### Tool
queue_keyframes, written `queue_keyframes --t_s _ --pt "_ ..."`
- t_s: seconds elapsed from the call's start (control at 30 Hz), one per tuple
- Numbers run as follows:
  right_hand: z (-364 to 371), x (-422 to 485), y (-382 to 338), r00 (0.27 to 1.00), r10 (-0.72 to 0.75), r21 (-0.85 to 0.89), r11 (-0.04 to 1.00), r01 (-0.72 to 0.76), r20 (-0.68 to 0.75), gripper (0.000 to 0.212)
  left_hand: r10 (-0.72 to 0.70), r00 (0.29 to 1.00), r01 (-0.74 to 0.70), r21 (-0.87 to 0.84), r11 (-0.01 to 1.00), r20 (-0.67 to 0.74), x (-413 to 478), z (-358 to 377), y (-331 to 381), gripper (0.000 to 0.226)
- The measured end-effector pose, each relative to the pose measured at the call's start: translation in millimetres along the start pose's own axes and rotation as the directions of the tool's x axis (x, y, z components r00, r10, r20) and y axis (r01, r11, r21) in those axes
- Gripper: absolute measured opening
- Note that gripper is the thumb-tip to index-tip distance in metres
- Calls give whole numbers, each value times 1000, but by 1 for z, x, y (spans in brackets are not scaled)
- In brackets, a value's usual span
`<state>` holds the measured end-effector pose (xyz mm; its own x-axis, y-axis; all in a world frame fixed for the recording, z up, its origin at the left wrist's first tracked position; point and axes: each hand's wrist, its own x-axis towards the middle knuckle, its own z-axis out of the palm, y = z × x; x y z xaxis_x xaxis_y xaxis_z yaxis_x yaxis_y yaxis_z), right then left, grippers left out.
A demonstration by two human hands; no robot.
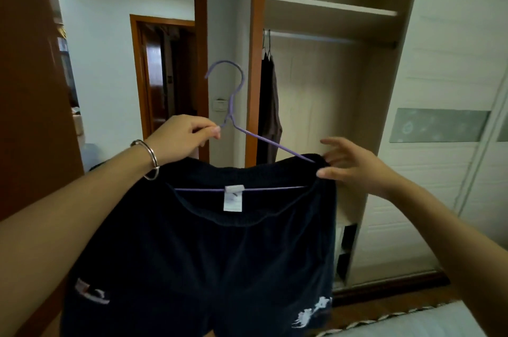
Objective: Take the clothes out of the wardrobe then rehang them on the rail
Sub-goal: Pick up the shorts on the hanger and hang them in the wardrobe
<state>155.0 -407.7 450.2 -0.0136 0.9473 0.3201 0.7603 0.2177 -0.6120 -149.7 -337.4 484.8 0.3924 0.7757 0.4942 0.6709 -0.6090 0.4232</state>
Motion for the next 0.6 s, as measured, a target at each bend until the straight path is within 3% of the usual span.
queue_keyframes --t_s 0.07,0.17,0.33,0.47,0.6 --pt "11 24 11 999 1 -64 998 3 54 51 -3 1000 3 -31 1000 -10 21 1 -29 19" --pt "41 72 10 999 -36 -153 988 35 0 41 15 1000 -15 -64 998 3 54 2 -78 22" --pt "74 148 -2 994 6 70 998 1 -105 9 102 992 -95 -84 992 79 112 -2 -151 21" --pt "81 192 -15 993 48 206 978 -25 -106 9 160 966 -148 -73 986 205 155 6 -181 19" --pt "78 232 -17 967 105 207 977 -57 -231 17 252 941 -222 -152 963 224 193 29 -188 20"
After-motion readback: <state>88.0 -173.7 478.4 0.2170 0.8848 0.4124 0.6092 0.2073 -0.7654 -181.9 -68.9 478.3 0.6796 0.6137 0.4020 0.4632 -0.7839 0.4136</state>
